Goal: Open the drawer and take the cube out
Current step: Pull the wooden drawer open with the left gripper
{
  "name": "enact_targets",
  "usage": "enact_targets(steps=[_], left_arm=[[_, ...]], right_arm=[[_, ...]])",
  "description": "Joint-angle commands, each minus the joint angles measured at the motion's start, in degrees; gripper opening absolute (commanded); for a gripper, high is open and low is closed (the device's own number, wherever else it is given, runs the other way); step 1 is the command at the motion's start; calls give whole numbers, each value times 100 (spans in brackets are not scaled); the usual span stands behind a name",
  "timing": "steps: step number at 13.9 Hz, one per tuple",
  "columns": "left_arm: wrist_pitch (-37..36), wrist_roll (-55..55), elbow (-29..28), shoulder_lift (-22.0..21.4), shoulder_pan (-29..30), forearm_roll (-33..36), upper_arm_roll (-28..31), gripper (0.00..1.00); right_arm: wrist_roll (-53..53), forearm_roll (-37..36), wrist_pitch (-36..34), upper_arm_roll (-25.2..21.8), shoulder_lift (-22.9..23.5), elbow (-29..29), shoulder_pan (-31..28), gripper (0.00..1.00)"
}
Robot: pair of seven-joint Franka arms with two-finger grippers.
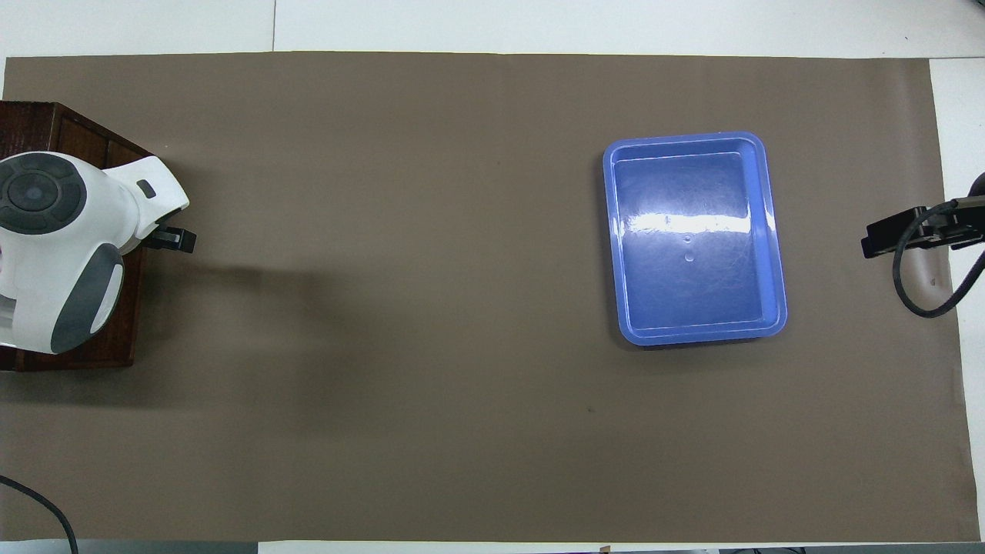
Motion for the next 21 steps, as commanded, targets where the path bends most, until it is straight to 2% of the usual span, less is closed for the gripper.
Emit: enact_targets(steps=[1,5,8,14,21], left_arm=[[292,-15,-311,-146,178,192,-8,100],[301,3,-171,-93,180,210,1,100],[310,12,-109,-75,206,482,1,100],[626,-23,-364,-111,258,482,-26,100],[600,-463,-434,-110,-329,386,-43,100]], right_arm=[[-159,-80,14,48,-82,-77,-56,100],[-150,-80,50,57,-82,-68,-56,100],[-89,-19,58,57,-73,-68,-56,100],[-80,-10,357,135,-117,-200,-38,100],[-142,-19,357,109,-99,-165,-100,100]])
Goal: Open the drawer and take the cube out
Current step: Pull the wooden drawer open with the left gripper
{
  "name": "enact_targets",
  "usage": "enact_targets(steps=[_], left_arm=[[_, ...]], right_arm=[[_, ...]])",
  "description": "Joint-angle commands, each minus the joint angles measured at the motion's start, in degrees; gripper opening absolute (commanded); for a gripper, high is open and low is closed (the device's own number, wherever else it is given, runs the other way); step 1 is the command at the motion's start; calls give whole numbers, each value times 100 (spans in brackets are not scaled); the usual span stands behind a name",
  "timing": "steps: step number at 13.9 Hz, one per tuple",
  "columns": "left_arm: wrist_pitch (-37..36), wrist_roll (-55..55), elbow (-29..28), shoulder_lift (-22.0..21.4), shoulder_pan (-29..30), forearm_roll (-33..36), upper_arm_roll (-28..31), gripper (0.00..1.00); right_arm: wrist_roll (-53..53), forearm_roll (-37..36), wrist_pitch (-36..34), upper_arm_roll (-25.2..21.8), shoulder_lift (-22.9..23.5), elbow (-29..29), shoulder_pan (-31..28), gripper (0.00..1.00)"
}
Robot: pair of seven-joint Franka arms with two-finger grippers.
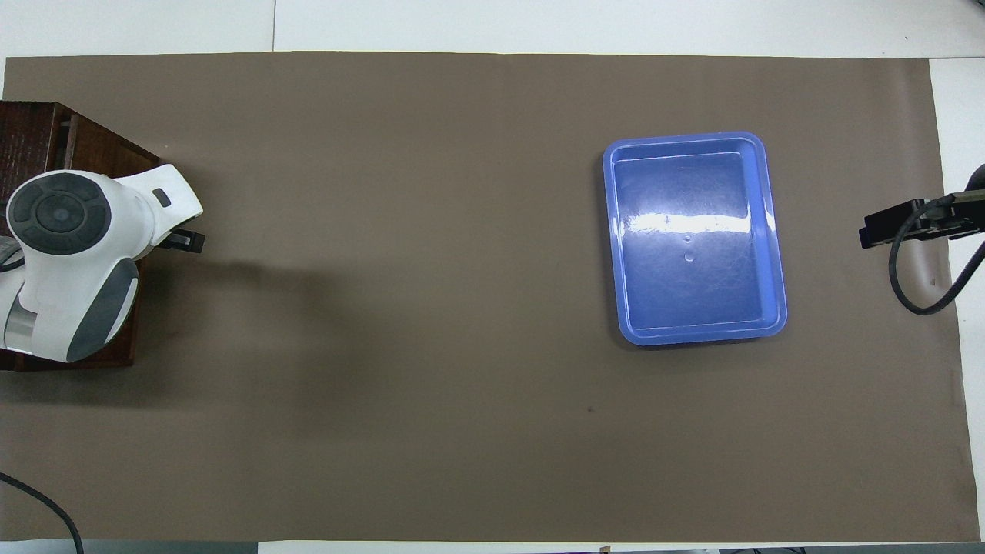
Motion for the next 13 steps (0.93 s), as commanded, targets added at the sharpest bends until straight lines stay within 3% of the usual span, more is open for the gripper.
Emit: enact_targets(steps=[1,6,13], left_arm=[[78,-274,-183,-100,-431,-167,5,100],[-79,-986,-95,-91,-1038,-599,5,100],[-211,-1048,-15,-82,-1241,-942,13,100]], right_arm=[[-133,-19,118,43,-96,-122,-5,100],[-106,-19,119,96,-105,-148,13,100],[-115,-19,119,96,-105,-131,13,100]])
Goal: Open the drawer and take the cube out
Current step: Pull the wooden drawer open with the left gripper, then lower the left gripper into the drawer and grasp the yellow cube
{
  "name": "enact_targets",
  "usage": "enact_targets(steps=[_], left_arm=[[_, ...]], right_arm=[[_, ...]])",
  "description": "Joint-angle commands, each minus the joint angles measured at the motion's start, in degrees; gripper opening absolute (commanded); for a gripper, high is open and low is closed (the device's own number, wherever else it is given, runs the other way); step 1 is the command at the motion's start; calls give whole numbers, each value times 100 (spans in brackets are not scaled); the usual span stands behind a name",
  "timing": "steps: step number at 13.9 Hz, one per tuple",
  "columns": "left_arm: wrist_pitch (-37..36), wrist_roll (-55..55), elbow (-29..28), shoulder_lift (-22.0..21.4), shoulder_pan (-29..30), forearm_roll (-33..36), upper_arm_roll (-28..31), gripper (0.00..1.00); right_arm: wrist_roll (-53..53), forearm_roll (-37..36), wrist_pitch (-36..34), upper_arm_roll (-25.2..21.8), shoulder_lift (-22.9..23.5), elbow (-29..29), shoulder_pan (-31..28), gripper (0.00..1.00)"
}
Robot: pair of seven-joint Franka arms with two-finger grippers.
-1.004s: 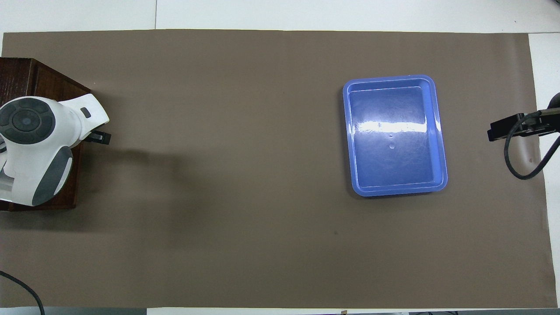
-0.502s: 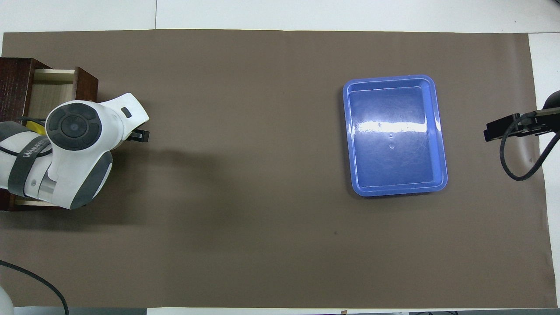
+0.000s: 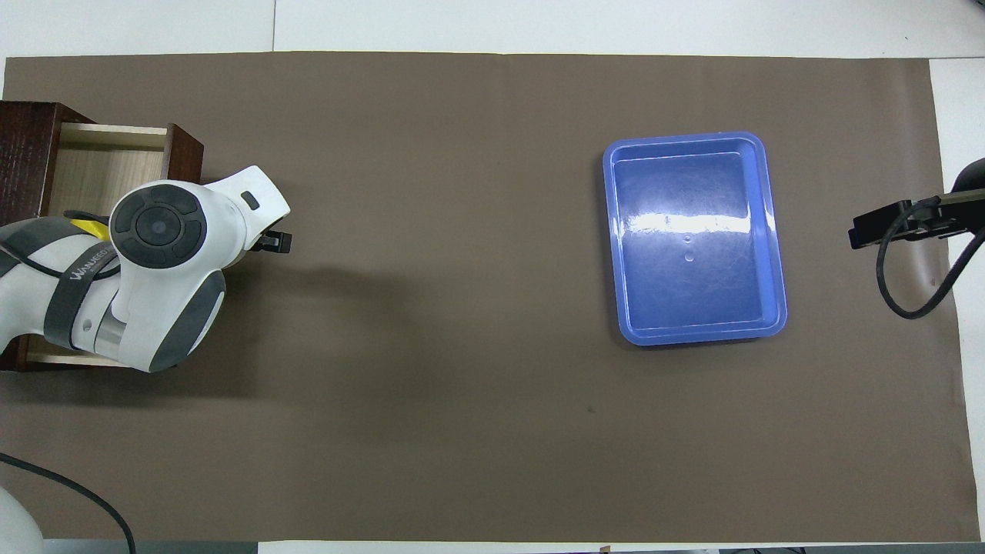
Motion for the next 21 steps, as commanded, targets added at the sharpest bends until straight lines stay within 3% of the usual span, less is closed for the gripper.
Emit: enact_targets(steps=[1,5,8,9,14,15,18,21], left_arm=[[-268,-102,74,-42,-239,-219,16,100],[-1031,-129,898,221,-283,-394,24,100],[-2776,-635,2854,730,-178,-797,77,100],[-2931,-917,2939,662,-47,-808,95,100],[-2924,-1130,2669,161,1025,-860,95,100],[-2784,-1348,2459,47,1113,-852,112,100],[-1618,-2708,1072,-506,1193,-747,121,100],[-1184,-3959,752,-508,1378,-658,121,100]], right_arm=[[-115,-19,118,13,-105,-131,-19,100],[-115,-19,118,13,-105,-131,-19,100],[-115,-19,127,13,-96,-122,-19,100],[-106,-19,127,13,-96,-122,-10,100],[-106,-19,118,13,-105,-131,-19,100],[-106,-19,118,13,-96,-131,-19,100],[-115,-10,118,40,-96,-122,-19,100],[-115,-10,118,31,-96,-131,-27,100]])
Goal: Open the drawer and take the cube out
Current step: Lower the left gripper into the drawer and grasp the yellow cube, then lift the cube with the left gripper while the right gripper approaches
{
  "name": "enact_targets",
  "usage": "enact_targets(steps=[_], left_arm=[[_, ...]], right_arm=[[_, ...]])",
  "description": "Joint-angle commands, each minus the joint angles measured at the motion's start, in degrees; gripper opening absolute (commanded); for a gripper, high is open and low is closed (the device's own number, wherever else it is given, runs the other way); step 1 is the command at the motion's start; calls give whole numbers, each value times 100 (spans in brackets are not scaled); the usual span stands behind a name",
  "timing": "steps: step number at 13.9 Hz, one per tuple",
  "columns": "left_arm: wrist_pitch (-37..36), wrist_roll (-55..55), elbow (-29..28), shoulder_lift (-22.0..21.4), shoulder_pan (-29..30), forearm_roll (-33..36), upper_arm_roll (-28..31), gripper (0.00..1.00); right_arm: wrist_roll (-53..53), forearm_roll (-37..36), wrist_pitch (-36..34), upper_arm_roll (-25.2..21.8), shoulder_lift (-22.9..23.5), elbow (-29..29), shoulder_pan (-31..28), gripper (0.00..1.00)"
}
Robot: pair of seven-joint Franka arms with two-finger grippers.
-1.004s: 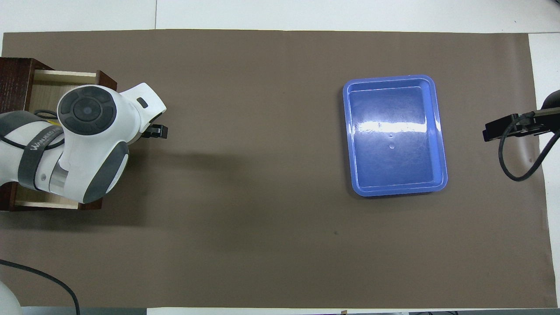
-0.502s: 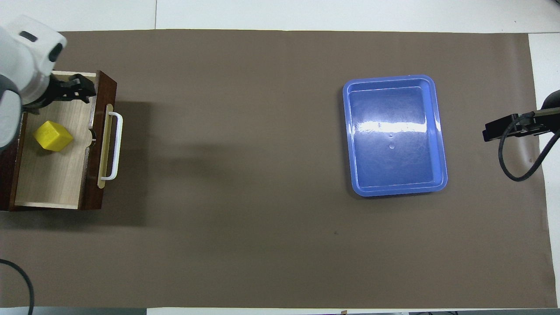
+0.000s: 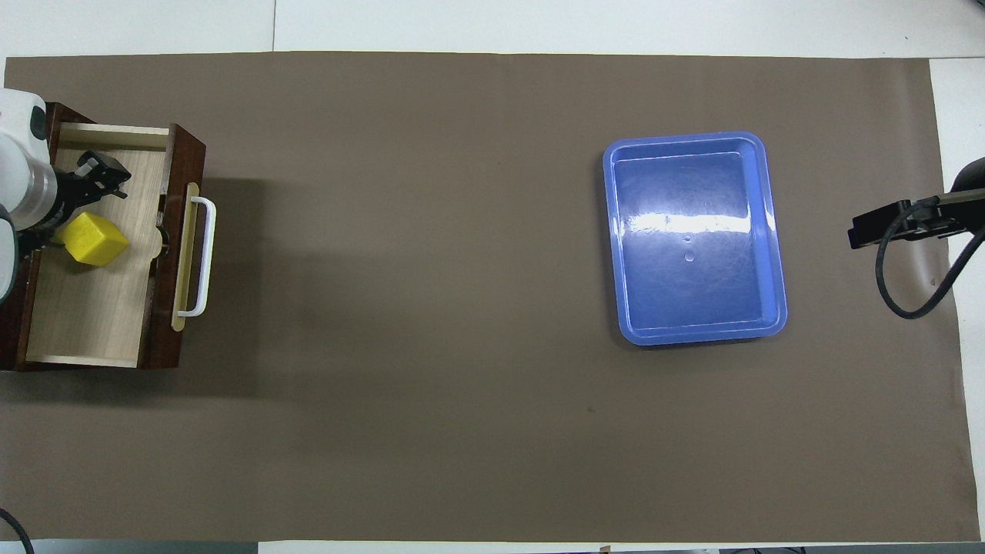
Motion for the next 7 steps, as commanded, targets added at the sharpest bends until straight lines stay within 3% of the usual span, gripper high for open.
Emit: enact_targets(steps=[1,7], left_arm=[[365,-548,-482,-265,183,126,-20,100],[911,-1356,-1071,-239,271,618,-20,100]], right_arm=[[-115,-10,117,26,-96,-131,-26,100],[-133,-10,117,35,-104,-139,-26,100]])
